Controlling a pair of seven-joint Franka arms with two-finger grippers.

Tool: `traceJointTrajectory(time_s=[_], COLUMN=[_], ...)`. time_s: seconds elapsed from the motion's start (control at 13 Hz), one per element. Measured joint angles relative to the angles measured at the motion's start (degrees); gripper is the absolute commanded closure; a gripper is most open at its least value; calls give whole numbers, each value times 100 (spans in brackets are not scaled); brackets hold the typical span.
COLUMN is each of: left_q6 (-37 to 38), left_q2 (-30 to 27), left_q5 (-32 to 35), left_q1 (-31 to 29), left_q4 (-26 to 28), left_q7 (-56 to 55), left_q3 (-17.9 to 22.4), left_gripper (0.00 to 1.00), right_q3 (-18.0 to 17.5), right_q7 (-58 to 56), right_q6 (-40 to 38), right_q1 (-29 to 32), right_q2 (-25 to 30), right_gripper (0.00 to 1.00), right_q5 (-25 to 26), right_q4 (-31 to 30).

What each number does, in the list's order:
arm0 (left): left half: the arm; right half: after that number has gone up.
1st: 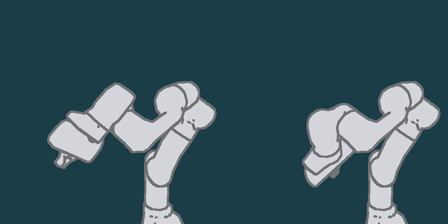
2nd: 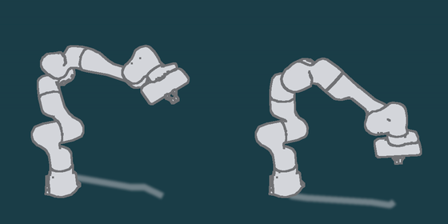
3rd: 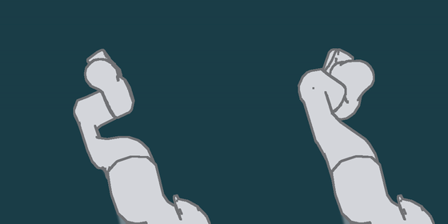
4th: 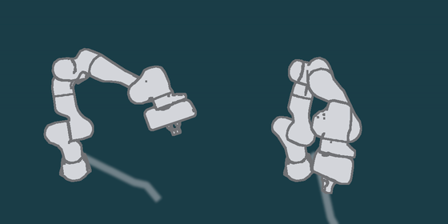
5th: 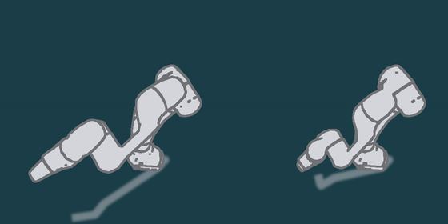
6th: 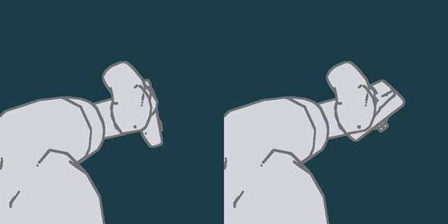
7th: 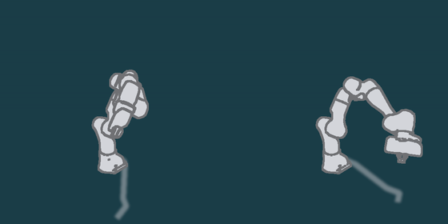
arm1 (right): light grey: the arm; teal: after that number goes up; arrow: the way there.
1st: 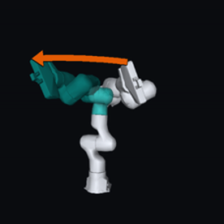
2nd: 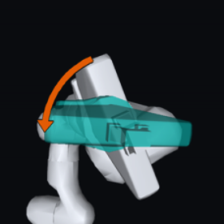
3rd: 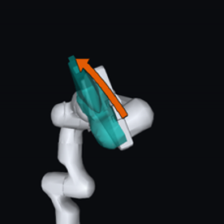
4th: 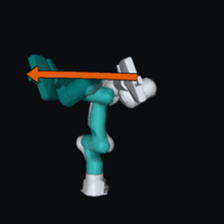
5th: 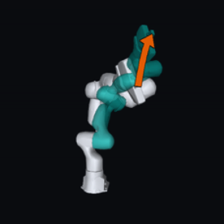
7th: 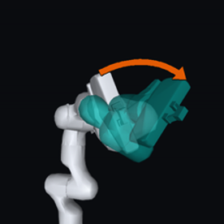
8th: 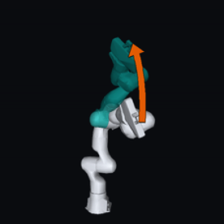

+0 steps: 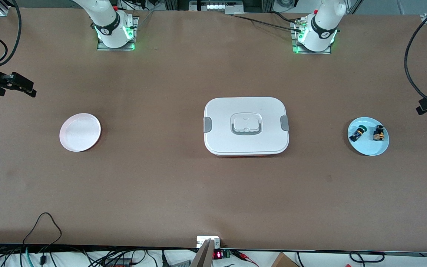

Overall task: Transfer orange switch to right arm and place
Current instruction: 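Move the left gripper toward the light-blue dish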

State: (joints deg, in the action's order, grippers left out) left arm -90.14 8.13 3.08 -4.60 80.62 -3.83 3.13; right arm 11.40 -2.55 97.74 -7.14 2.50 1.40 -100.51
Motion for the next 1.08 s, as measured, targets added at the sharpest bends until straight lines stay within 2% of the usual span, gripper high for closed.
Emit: traceJointTrajectory(time_s=[0.46, 0.85, 1.08], left_q6=[0, 19, 365], left_q2=[0, 2, 22], left_q5=[-2, -3, -27], left_q1=[-353, -354, -343], left_q4=[1, 15, 39], left_q7=[0, 0, 198], left_q3=[7, -69, -125], left_gripper=[0, 0, 0], right_q3=[-12, -13, -16], right_q7=[0, 0, 0], right_q6=[0, 0, 0], right_q1=[-11, -12, -16], right_q2=[12, 12, 13], right_gripper=[0, 0, 0], right_q5=[0, 0, 0], right_q4=[0, 1, 6])
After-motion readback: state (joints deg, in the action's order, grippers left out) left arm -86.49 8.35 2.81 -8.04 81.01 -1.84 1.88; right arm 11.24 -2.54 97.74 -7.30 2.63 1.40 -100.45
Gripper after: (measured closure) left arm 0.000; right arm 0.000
